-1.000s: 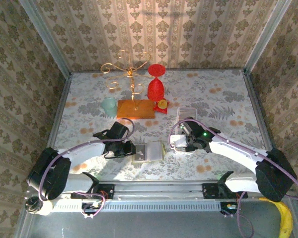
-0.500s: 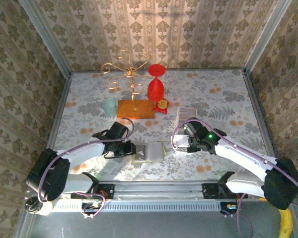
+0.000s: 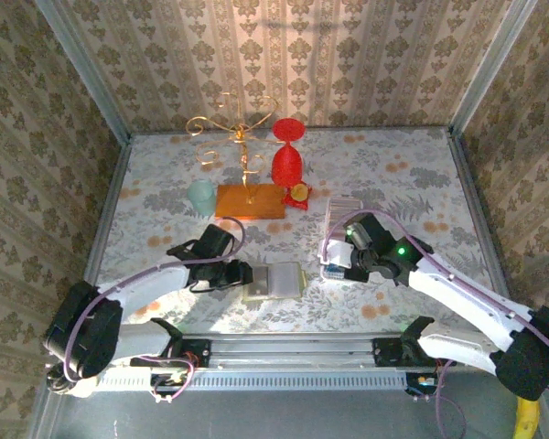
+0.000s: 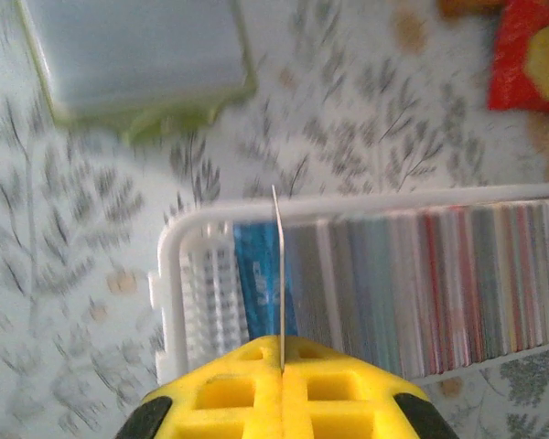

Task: Put the credit cards into the card holder

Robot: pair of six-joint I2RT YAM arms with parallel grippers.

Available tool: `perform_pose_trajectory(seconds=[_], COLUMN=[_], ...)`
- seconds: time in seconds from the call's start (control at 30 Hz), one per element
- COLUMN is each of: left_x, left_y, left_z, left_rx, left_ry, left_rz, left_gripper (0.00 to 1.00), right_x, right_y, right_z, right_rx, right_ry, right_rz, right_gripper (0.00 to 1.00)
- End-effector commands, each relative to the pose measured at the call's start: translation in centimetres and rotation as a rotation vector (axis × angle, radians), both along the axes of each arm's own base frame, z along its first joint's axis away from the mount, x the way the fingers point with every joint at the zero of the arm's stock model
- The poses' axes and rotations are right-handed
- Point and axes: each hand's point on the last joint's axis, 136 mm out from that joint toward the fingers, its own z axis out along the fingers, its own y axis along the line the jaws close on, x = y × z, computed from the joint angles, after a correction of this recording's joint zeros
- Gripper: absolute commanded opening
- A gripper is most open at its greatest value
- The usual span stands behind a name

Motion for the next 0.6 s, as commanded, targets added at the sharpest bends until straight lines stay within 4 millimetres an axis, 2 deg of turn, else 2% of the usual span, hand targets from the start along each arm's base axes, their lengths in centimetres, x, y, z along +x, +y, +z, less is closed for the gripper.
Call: perform_pose_trajectory(seconds=[0.0, 0.1, 0.2, 0.3, 0.43, 0.57], left_x=[-0.8, -1.2, -1.5, -1.6, -1.8, -1.9], left_y=[0.7, 0.7, 0.9, 0.7, 0.5, 0.5], left_z=[0.0, -0.2, -0.5, -0.6, -0.9, -1.4], left_rx=[0.013, 0.001, 0.009, 0.003, -0.001, 0.001], left_ry=[0.003, 0.016, 0.029, 0.034, 0.043, 0.05], left_rz=[-0.007, -0.008, -0.006, -0.008, -0.014, -0.015], left_gripper=[0.48, 0.51, 0.55, 0.57, 0.58, 0.57], right_x=[-0.1, 0.3, 0.3, 0.1, 0.3, 0.4], right_y=[3.2, 5.0, 6.0, 6.7, 8.2, 8.5], right_z=[4.8, 6.0, 4.9, 3.5, 2.6, 0.9], right_rx=[0.4, 0.663, 0.818, 0.876, 1.004, 0.995], right_ry=[0.146, 0.325, 0.558, 0.72, 0.797, 0.774], right_rz=[-0.259, -0.492, -0.738, -0.902, -0.989, -1.047], right_gripper=[0.0, 0.0, 0.0, 0.0, 0.0, 0.0])
